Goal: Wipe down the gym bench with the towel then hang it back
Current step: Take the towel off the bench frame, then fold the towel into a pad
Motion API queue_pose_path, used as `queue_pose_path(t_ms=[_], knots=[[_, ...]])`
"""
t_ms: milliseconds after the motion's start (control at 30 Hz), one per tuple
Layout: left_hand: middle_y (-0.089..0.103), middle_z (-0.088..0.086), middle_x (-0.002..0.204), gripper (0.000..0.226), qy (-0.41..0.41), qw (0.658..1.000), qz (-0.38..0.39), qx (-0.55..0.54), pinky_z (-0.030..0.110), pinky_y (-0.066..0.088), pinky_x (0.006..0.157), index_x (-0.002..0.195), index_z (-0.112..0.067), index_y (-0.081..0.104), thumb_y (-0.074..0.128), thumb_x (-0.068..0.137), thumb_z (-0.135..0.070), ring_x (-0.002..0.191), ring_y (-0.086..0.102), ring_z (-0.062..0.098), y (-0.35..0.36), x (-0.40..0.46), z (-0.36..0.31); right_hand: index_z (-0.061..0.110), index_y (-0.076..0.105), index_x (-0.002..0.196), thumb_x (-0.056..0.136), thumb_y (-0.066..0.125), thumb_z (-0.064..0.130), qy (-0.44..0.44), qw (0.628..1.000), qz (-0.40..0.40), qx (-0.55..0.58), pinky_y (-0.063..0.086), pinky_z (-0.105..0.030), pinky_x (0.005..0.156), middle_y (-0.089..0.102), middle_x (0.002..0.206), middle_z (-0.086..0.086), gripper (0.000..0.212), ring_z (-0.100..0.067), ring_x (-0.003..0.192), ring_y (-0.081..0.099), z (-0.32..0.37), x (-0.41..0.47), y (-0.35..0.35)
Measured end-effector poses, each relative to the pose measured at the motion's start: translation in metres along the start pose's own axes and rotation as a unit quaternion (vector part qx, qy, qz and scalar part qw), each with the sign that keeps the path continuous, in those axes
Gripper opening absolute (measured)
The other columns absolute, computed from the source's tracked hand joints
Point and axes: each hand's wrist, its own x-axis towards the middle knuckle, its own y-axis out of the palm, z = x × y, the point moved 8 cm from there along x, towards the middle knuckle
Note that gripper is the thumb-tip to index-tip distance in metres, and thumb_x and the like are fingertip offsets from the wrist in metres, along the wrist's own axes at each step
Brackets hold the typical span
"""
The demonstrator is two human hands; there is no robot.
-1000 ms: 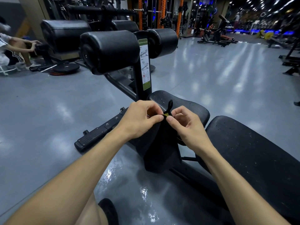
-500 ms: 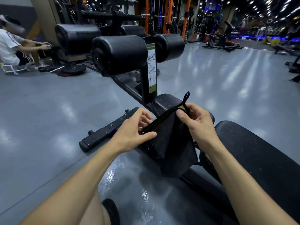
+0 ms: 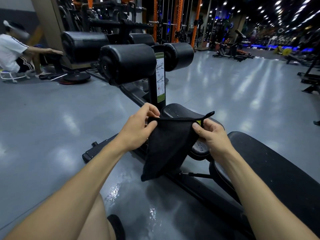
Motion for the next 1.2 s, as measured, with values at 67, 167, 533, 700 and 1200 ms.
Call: queue_pose_path(t_ms=[67, 167, 533, 700, 1200], knots=[[0.065, -0.003, 0.105, 0.035, -0.006, 1.0, -0.001, -0.004, 0.041, 0.054, 0.08, 0.103, -0.038, 0.051, 0.057, 0.096, -0.005, 0.093, 0.062, 0.029, -0.008, 0.002, 0.002, 0.014, 0.077, 0.106, 0.087, 0.076, 0.029, 0.025, 0.997, 0.048, 0.054, 0.058, -0.031, 0.088, 0.076, 0.11, -0.009, 0.025, -0.022, 0.105, 0.072, 0.001, -0.002, 0.008], [0.065, -0.003, 0.104, 0.036, -0.005, 1.0, -0.016, -0.017, 0.033, 0.053, 0.084, 0.105, -0.033, 0.054, 0.055, 0.096, 0.002, 0.096, 0.064, 0.022, -0.009, 0.0, -0.005, 0.013, 0.075, 0.11, 0.089, 0.074, 0.032, 0.045, 0.997, 0.048, 0.049, 0.06, -0.032, 0.087, 0.075, 0.112, -0.011, 0.027, -0.024, 0.104, 0.072, 0.006, -0.005, 0.017], [0.071, 0.009, 0.127, 0.049, -0.266, 0.902, 0.157, -0.301, 0.038, 0.051, 0.095, 0.127, -0.013, 0.069, 0.07, 0.089, -0.044, 0.115, 0.066, 0.028, 0.044, -0.007, 0.022, 0.01, 0.07, 0.081, 0.091, 0.078, 0.025, 0.062, 0.989, -0.132, 0.039, 0.055, -0.025, 0.052, 0.074, 0.073, -0.006, 0.019, -0.015, 0.059, 0.069, 0.064, 0.038, 0.014], [0.072, 0.013, 0.115, 0.024, -0.258, 0.905, 0.045, -0.335, 0.037, 0.048, 0.087, 0.118, -0.008, 0.072, 0.064, 0.095, -0.011, 0.098, 0.065, 0.028, 0.044, 0.008, 0.035, 0.013, 0.08, 0.104, 0.08, 0.076, 0.061, 0.202, 0.97, -0.052, 0.129, 0.061, -0.03, 0.07, 0.079, 0.104, -0.007, 0.054, -0.019, 0.091, 0.078, 0.023, 0.025, 0.005], [0.07, 0.017, 0.093, 0.014, -0.338, 0.881, -0.012, -0.331, 0.039, 0.061, 0.077, 0.101, 0.004, 0.064, 0.052, 0.101, -0.003, 0.078, 0.07, 0.023, 0.043, 0.001, 0.025, 0.02, 0.071, 0.08, 0.09, 0.071, 0.031, 0.164, 0.985, 0.049, 0.012, 0.048, -0.019, 0.047, 0.066, 0.07, 0.001, 0.015, -0.008, 0.053, 0.061, 0.007, -0.021, -0.007]])
